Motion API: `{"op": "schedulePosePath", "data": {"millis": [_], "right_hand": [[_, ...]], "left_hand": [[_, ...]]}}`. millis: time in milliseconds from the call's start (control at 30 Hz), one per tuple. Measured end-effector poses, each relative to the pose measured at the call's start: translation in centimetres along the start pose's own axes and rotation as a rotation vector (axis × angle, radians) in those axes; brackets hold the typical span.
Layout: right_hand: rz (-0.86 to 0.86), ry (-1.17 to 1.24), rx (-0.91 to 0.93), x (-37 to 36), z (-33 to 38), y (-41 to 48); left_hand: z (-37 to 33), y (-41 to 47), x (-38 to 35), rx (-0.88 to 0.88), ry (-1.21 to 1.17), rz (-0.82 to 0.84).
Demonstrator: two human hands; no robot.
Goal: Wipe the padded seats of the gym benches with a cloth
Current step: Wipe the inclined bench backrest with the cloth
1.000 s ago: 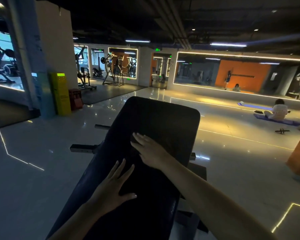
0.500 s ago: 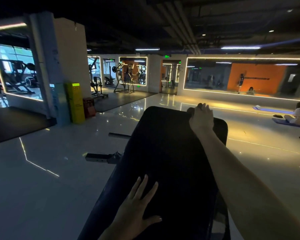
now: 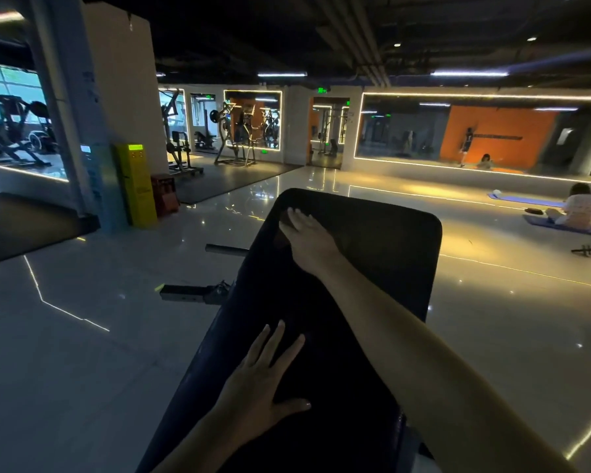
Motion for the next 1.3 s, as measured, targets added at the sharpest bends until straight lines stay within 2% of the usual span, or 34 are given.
{"op": "schedulePosePath", "data": {"millis": [200,267,400,567,667,767,933,1033,1100,1300], "right_hand": [[-0.176,-0.041,-0.409,3.9,-9.1,-1.2],[-0.177,-0.023,-0.461,4.0,-10.2,-1.5],[-0.16,0.031,-0.347,3.0,-7.4,-2.2],[0.041,-0.017,0.084,-1.0,0.0,-6.1],[0.123,-0.032,0.234,-2.2,0.7,-7.6],[0.095,-0.053,0.189,-1.5,-0.8,-6.7],[-0.147,-0.029,-0.291,2.8,-7.3,-3.2],[-0.171,-0.002,-0.467,4.0,-9.9,-1.9],[-0.16,0.004,-0.435,3.8,-9.6,-1.8],[0.014,0.021,-0.014,1.4,-4.4,-6.2]], "left_hand": [[0.4,1.1,1.0,-0.01,0.02,0.024],[0.3,1.4,1.3,-0.006,0.021,0.035],[0.7,2.3,2.2,-0.006,-0.003,0.052],[0.7,4.5,3.8,0.024,-0.077,0.03],[0.6,4.9,3.9,0.024,-0.054,0.021],[0.4,4.8,3.8,0.017,-0.072,0.013],[0.4,4.9,4.1,0.006,-0.092,0.004],[0.6,5.0,4.1,0.017,-0.108,0.018],[0.6,5.1,4.3,0.018,-0.112,0.028],[1.0,5.2,4.2,0.051,-0.084,0.026]]}}
Point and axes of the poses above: each hand's wrist, its own y-axis towards the middle knuckle, its own x-axis out of the back of the hand, z = x × y, the point moved 6 cm from there along y, towards the middle knuckle, and after that the axes turned 2 degrees about -x, right-handed, at the moved point
